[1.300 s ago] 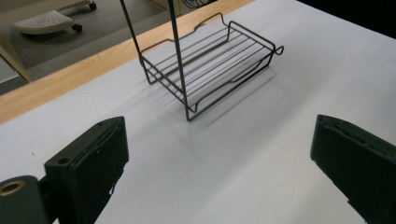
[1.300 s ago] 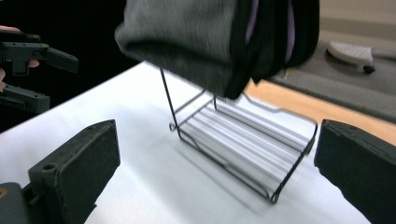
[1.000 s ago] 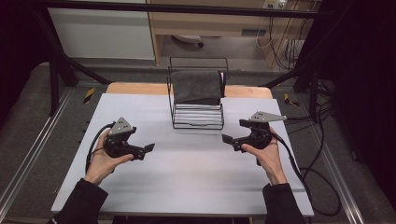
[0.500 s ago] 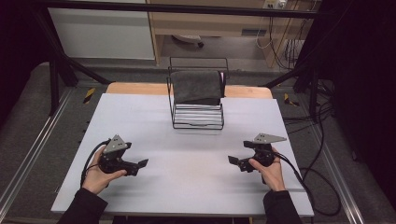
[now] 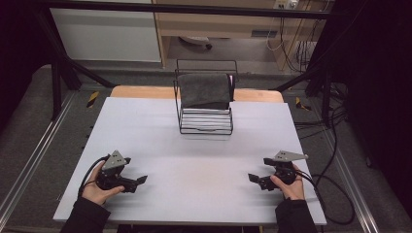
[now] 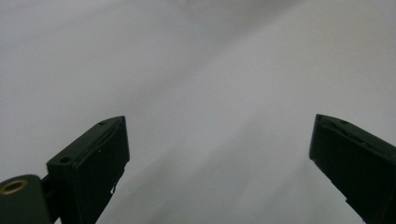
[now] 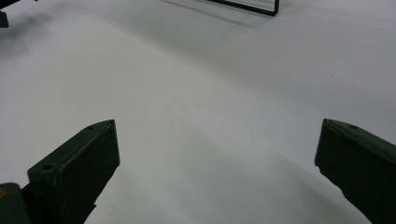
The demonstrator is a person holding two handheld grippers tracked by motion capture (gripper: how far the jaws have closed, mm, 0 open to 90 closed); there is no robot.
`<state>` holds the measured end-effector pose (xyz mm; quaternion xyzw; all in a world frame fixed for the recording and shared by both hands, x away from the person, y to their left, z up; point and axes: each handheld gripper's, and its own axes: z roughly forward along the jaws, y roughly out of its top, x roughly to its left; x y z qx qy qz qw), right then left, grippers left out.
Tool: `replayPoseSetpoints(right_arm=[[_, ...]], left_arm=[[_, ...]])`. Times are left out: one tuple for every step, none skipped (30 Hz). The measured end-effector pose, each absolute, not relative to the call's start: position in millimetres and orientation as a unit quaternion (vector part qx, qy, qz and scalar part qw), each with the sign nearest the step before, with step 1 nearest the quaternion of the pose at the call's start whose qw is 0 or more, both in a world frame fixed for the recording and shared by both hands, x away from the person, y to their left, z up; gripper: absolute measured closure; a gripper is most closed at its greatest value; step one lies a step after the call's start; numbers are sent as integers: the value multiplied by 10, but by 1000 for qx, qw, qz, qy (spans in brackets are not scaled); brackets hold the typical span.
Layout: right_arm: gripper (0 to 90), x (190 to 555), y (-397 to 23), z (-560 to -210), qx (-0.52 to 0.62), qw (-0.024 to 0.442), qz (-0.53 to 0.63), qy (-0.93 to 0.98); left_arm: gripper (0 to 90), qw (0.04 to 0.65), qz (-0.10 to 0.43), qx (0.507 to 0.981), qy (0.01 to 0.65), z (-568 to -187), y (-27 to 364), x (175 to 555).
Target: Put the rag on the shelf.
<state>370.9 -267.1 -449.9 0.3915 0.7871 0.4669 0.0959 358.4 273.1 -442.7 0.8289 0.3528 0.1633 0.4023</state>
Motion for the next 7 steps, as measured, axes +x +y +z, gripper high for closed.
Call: replayPoseSetpoints(right_arm=[[8, 3707, -2684, -4501, 392, 96, 468, 787], [8, 3704, -2689, -4501, 392, 97, 466, 787], [8, 3704, -2688, -4501, 393, 98, 464, 788], [8, 3705, -2686, -4504, 392, 97, 464, 788], [8, 3705, -2683, -4507, 391, 97, 462, 790], [8, 3705, -2680, -4511, 390, 97, 461, 791], [8, 3706, -2677, -4515, 390, 96, 459, 792]], left_arm=[[50, 401, 164, 829, 353, -4431, 2739, 3581], [50, 401, 163, 829, 354, -4435, 2745, 3579], [50, 402, 164, 828, 354, -4436, 2751, 3577], [50, 402, 164, 828, 355, -4435, 2758, 3576], [50, 403, 164, 827, 356, -4436, 2762, 3575], [50, 403, 164, 827, 356, -4438, 2764, 3573], [50, 402, 164, 827, 356, -4439, 2769, 3571]])
